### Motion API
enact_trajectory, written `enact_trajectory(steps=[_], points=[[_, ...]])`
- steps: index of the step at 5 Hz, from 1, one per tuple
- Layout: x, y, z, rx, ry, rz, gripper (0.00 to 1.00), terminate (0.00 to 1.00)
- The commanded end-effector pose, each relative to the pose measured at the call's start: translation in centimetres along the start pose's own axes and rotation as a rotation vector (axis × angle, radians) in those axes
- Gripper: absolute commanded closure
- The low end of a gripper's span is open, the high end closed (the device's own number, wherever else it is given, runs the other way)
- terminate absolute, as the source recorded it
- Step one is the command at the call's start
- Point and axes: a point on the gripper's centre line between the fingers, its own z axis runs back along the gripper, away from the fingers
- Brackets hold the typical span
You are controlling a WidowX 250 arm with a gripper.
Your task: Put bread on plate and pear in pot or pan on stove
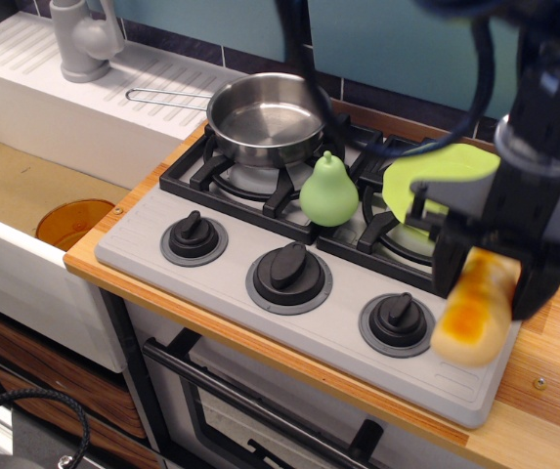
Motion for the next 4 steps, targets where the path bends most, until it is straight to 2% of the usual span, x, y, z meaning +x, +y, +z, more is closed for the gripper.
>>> enact_trajectory(steps=[1,3,4], points=[[4.7,0.7,1.1,-0.027,-0.039,-0.020,1.00,0.00],[9.2,1.9,0.1,-0.054,-0.043,-0.045,1.00,0.00],[10.9,2.7,-0.3,-0.062,-0.064,-0.068,1.00,0.00]])
